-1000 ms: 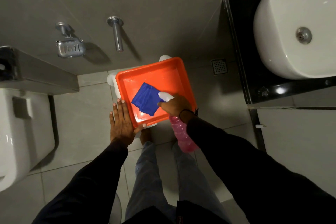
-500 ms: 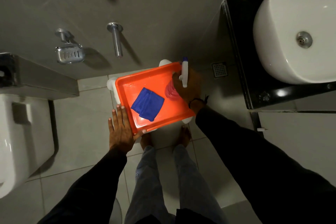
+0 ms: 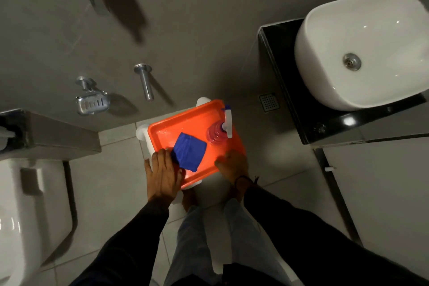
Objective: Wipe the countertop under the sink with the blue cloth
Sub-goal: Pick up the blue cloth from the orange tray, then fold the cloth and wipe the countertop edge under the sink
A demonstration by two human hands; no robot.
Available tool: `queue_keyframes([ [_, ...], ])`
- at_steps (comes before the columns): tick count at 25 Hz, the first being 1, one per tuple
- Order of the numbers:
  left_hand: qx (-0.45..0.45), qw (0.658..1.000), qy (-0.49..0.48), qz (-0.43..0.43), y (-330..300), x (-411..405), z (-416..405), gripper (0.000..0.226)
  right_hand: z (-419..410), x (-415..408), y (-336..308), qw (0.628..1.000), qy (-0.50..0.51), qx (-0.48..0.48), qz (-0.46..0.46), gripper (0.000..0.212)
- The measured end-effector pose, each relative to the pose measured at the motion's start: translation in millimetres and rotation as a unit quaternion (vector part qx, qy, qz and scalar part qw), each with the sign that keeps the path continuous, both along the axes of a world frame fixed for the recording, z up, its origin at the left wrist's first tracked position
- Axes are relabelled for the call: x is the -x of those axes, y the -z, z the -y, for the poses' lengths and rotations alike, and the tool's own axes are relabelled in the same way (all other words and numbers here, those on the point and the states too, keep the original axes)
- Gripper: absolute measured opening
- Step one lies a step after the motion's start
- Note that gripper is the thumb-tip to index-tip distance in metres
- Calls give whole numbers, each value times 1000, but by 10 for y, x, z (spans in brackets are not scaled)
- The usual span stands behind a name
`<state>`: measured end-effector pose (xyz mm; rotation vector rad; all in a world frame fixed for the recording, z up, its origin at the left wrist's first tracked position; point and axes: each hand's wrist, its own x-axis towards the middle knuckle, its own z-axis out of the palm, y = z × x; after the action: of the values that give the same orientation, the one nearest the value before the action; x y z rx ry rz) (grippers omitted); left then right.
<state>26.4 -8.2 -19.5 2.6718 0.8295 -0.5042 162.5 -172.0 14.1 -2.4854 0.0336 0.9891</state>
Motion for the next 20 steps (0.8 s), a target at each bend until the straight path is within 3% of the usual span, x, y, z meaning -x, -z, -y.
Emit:
queue_keyframes([
  [1,0,1000,3,8,-19,-90,-20,68,-85,71,6,1000,-23,-3,-20,16],
  [4,1,1000,22,-10,73,-375,-123,49,-440,117,238,999,-2,-47,-11,36],
  [7,-2,999,20,-49,202,-617,-269,46,-723,46,527,996,60,-52,-37,15],
  [10,52,997,-22,-52,314,-710,-360,39,-724,38,796,989,110,-46,-83,13],
  [13,153,982,-98,-50,316,-762,-447,38,-671,57,866,963,166,-96,-192,12],
  [17,286,931,-227,-11,61,-733,-428,31,-638,59,553,943,211,-138,-219,11],
  [20,394,847,-355,42,-324,-584,-280,11,-412,33,177,936,237,-181,-188,23],
])
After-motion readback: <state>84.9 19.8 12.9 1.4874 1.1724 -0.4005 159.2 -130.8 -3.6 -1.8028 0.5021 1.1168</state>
